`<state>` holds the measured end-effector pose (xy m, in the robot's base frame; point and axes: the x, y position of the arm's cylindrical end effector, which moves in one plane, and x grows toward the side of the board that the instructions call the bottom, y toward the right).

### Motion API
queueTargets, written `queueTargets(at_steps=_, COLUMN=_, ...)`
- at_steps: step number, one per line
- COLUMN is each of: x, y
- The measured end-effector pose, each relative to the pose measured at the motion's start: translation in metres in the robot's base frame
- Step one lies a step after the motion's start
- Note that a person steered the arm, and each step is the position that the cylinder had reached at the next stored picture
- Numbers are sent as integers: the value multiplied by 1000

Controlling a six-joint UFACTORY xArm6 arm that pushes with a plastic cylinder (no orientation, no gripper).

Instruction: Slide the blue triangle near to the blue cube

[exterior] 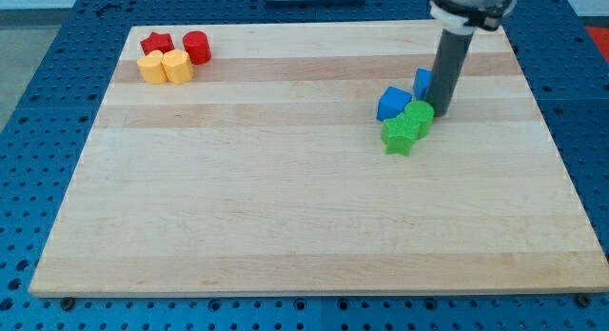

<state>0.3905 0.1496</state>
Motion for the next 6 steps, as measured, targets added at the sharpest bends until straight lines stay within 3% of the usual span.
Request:
queueTargets(at_steps=1, x=0, y=21)
queueTargets(at_steps=2, x=-14, y=87)
queueTargets(at_steps=3, x=-78, y=102)
queueTargets(at_steps=4, x=-102, y=70)
queueTargets(at_steps=5, x=-72, y=3)
queueTargets(at_steps=6, x=-48, y=-15)
